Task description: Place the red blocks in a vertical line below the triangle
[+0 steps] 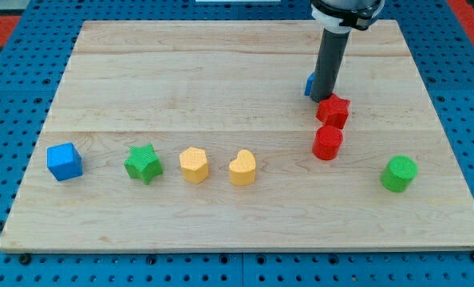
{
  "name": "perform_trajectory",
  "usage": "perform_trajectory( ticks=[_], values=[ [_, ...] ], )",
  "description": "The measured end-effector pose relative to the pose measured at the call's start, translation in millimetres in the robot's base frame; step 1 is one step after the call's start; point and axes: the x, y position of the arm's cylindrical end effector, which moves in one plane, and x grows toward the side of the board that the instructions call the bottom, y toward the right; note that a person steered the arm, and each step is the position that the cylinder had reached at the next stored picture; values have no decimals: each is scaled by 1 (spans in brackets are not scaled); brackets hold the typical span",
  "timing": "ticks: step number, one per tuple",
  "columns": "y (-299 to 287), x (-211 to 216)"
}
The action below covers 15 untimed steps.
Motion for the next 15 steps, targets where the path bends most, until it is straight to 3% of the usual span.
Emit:
perform_trajectory(
  ticks=[2, 3, 4, 6, 7, 8, 9, 10, 11, 12, 15],
  values=[
    [65, 0],
    [99, 33],
    [71, 68],
    [49, 50],
    [12, 49],
    [31, 44],
    [119, 45],
    [184, 110],
    [158, 198],
    [82, 237],
    [-3, 156]
  ],
)
